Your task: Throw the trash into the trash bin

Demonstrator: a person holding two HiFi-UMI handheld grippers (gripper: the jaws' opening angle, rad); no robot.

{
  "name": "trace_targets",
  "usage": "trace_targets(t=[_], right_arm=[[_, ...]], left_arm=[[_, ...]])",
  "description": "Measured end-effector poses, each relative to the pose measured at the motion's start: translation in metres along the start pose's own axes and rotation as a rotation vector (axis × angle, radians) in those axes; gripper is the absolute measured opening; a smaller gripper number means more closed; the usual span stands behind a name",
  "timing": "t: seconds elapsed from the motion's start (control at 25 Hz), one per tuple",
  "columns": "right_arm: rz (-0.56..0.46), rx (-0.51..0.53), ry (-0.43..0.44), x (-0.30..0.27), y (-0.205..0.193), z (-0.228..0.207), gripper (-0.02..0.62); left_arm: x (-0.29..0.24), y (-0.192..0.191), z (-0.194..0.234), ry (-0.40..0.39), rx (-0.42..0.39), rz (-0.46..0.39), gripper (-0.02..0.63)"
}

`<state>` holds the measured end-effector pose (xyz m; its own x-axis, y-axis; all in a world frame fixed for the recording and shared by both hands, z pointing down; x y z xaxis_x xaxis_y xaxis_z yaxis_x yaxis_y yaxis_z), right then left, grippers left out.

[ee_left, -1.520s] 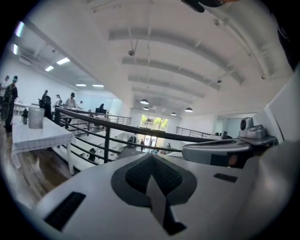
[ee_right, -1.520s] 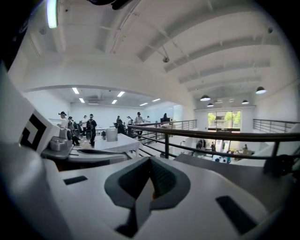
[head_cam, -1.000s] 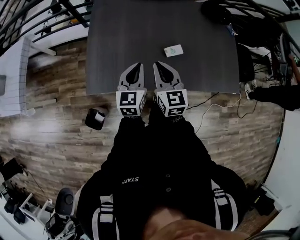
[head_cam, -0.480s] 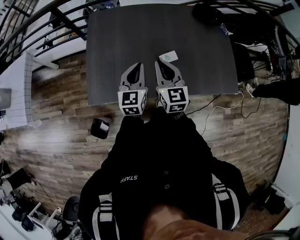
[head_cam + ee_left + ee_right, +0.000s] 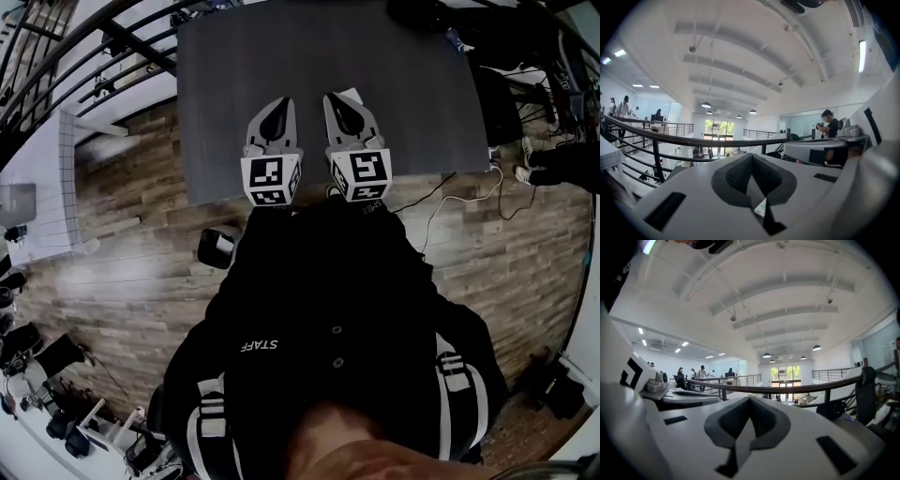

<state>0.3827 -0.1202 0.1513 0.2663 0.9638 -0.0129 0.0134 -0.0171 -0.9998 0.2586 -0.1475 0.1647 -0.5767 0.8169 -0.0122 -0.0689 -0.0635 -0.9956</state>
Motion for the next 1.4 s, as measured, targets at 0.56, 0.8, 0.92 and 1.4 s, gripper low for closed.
trace_targets(t=[0.56, 0.8, 0.92, 1.4], right_arm=[[-0.011, 0.018, -0.012, -0.010, 0.001, -0.034, 0.015], [0.016, 0.007, -0.021, -0.009, -0.012, -0.042, 0.015], [0.051, -0.003, -0.035, -0.006, -0.025, -0.051, 0.015], [0.282, -0.060, -0.037, 0.001, -0.109, -0.092, 0.017]], left_arm=[[-0.035, -0.005, -0.013, -0.013, 0.018, 0.004, 0.000], [-0.040, -0.022, -0.018, -0.019, 0.024, 0.059, 0.000], [-0.044, -0.034, -0.023, -0.025, 0.031, 0.091, 0.000], [-0.070, -0.125, -0.039, -0.030, 0.102, 0.295, 0.000]])
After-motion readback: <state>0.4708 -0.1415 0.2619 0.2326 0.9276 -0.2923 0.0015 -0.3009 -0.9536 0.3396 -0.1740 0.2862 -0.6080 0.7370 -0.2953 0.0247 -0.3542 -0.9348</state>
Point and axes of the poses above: the fingertips, and each gripper's own axes: x backward along the fingers, z to its left, y out of its top, the point moved 6 cm from there along x, backward along the fingers, and after that the axes turned 6 degrees about -z, right-handed, at the moved point
